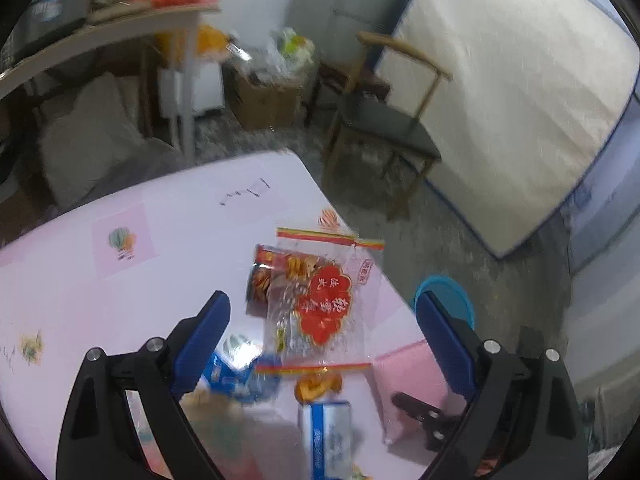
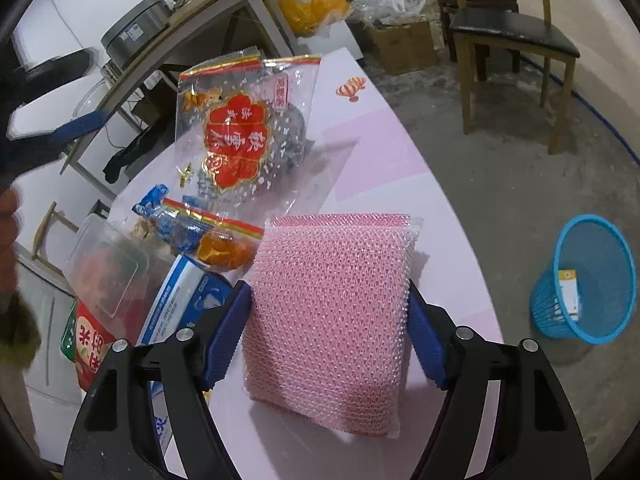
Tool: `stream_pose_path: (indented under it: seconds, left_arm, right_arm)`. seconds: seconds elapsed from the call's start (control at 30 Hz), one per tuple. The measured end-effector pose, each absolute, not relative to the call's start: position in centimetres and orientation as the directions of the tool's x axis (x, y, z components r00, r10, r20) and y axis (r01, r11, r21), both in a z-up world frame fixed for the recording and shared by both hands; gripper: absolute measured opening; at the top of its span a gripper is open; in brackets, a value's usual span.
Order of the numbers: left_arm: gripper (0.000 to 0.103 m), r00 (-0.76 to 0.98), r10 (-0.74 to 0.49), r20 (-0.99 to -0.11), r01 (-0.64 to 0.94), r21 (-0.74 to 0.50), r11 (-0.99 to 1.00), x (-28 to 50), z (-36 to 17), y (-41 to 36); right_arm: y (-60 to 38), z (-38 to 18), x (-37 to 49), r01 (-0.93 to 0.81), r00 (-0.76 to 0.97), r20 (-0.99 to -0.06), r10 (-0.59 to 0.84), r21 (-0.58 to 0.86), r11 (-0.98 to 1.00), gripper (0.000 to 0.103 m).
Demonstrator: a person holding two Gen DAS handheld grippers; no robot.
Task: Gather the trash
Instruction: 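Grasp the red candy bag with the left tool while the right tool holds the sponge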
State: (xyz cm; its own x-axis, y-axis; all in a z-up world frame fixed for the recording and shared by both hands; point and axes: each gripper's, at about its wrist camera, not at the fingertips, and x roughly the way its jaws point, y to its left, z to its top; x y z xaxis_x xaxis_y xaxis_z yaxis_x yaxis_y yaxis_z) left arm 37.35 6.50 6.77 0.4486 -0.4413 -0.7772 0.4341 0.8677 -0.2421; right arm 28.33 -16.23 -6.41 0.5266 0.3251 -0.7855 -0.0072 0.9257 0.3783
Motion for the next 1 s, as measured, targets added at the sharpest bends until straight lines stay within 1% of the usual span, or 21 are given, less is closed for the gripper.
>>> stream_pose_path:
  seconds: [0.1,0.17,0.27,0.37,0.5,0.57,0.63,0.73,0.87,1.0]
  left_arm:
    - [0.091,0.443,-0.341,-0.829,0.457,-0.118,0.881,39.3,4.7,4.7]
    - [0.086,0.423,-0.319,-0.848,0.464,-0.099,0.880,40.2,3.7,4.1]
    - [0.081,0.393,-0.321,-0.862,0.461,-0.118,0.880,41.6,2.5,3.6]
    - [0.073,0.384,-0.325,-0.865,0.435,-0.141,0.889,42.8,1.8,3.6]
    - [0.054,0.375,-0.342,-0.862,0.417,-0.172,0.892,43.4,1.4,3.6]
    - [0.048,0.378,-0.352,-0.856,0.423,-0.178,0.889,43.2,1.4,3.5]
    - [0.038,0.383,-0.350,-0.855,0.431,-0.170,0.886,43.0,1.4,3.4]
    - [0.030,0.400,-0.349,-0.847,0.445,-0.154,0.882,42.3,1.6,3.3]
    - [0.024,0.424,-0.346,-0.837,0.464,-0.127,0.877,41.3,2.2,3.1]
    - [0.013,0.435,-0.334,-0.836,0.484,-0.096,0.870,40.5,2.5,2.7]
  right_arm:
    - [-16.2,-6.7,28.4,-0.017,0.528,-0.780,0.335,0.385,0.923,0.070]
    - [-16.3,-6.7,28.1,-0.025,0.529,-0.777,0.342,0.388,0.921,0.070]
    - [-16.3,-6.8,28.0,-0.033,0.529,-0.772,0.352,0.396,0.918,0.070]
    - [-16.4,-6.9,27.9,-0.042,0.532,-0.768,0.356,0.397,0.917,0.070]
    - [-16.3,-7.0,27.7,-0.048,0.536,-0.764,0.359,0.396,0.917,0.070]
    - [-16.4,-7.0,27.7,-0.051,0.537,-0.763,0.360,0.397,0.916,0.070]
    - [-16.3,-7.0,27.7,-0.053,0.539,-0.762,0.359,0.395,0.917,0.070]
    - [-16.3,-7.0,27.7,-0.055,0.542,-0.761,0.356,0.390,0.919,0.070]
    - [-16.2,-6.9,27.5,-0.056,0.546,-0.760,0.352,0.386,0.921,0.069]
    - [-16.4,-6.8,27.5,-0.050,0.547,-0.758,0.355,0.394,0.918,0.068]
